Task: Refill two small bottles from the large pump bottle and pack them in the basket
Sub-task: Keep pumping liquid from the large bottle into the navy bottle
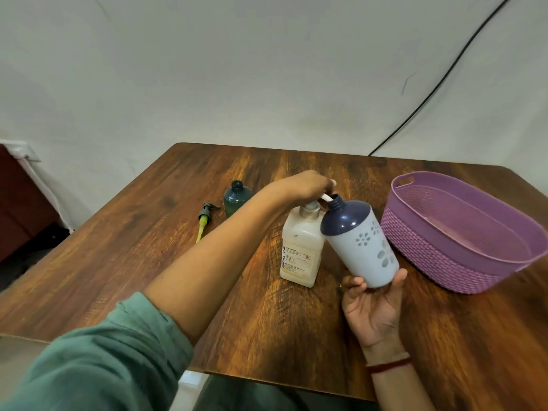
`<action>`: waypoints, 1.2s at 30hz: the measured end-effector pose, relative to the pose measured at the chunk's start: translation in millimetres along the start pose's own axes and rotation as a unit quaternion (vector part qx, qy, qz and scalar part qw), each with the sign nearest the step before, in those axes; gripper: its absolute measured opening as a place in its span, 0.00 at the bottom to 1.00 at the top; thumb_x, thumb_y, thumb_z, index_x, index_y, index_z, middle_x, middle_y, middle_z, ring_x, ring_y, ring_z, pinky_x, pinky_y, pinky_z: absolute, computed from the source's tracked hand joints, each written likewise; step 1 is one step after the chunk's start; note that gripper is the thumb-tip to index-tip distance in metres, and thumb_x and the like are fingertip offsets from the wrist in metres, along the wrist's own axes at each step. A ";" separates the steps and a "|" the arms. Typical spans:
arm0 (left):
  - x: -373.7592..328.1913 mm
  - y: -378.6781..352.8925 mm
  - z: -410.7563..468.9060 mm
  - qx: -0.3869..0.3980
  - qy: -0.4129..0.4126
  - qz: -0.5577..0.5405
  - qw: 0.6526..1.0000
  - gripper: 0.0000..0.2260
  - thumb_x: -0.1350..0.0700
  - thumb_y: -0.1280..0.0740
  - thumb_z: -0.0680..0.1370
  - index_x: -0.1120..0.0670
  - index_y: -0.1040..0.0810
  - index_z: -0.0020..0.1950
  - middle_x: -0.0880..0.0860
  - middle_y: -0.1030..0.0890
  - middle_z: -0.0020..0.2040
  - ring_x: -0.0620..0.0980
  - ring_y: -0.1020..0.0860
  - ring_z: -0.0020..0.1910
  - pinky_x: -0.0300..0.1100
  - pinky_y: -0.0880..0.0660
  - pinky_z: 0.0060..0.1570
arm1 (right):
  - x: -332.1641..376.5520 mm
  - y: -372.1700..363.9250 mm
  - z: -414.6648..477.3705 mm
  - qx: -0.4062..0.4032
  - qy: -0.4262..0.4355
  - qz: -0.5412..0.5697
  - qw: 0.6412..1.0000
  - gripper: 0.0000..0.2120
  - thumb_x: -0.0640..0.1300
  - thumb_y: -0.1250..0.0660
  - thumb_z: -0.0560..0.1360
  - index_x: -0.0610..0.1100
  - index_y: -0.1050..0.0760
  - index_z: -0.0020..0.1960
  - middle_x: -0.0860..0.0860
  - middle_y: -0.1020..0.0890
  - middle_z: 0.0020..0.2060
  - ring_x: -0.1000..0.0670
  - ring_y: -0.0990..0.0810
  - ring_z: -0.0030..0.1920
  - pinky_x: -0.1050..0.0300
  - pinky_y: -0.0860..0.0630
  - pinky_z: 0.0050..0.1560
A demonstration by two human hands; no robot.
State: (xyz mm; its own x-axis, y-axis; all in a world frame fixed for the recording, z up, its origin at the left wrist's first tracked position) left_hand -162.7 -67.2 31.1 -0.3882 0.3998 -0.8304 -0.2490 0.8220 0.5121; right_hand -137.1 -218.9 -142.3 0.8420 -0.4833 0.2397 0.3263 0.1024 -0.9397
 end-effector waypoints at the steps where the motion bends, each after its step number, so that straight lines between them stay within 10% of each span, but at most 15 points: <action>1: -1.6 3.0 -1.1 0.007 0.003 0.017 1.000 0.13 0.57 0.45 0.83 0.62 0.24 0.51 0.56 0.22 0.47 0.45 0.26 0.39 0.31 0.32 0.35 | 0.2 -0.5 -1.2 0.000 0.003 0.003 1.000 0.25 0.54 0.33 0.74 0.42 0.27 0.67 0.40 0.22 0.60 0.46 0.19 0.48 0.60 0.19 0.47; 5: -4.3 7.8 1.0 0.036 0.016 0.054 0.998 0.18 0.52 0.44 0.83 0.64 0.24 0.61 0.60 0.23 0.61 0.49 0.28 0.50 0.35 0.34 0.42 | -3.0 -4.0 -0.5 0.002 -0.003 0.008 1.000 0.25 0.54 0.34 0.74 0.42 0.28 0.67 0.39 0.23 0.61 0.46 0.19 0.49 0.59 0.20 0.48; 36: 4.6 -1.4 5.4 -0.006 0.024 -0.002 1.000 0.09 0.57 0.43 0.82 0.57 0.26 0.45 0.54 0.23 0.44 0.47 0.26 0.40 0.35 0.30 0.41 | -4.6 -4.4 2.3 0.048 -0.030 0.016 0.998 0.27 0.57 0.42 0.78 0.43 0.36 0.73 0.39 0.29 0.67 0.45 0.23 0.56 0.58 0.24 0.57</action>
State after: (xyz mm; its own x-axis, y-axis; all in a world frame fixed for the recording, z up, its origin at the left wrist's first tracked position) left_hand -159.4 -64.3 25.4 -0.4286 0.3764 -0.8214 -0.2608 0.8188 0.5113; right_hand -141.4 -215.1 -138.7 0.8759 -0.4258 0.2270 0.3363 0.2013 -0.9200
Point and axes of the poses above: each hand's wrist, its own z-axis towards the middle knuckle, its own y-axis out of the back of the hand, x = y × z, the point moved 4 cm from there along z, towards the middle knuckle
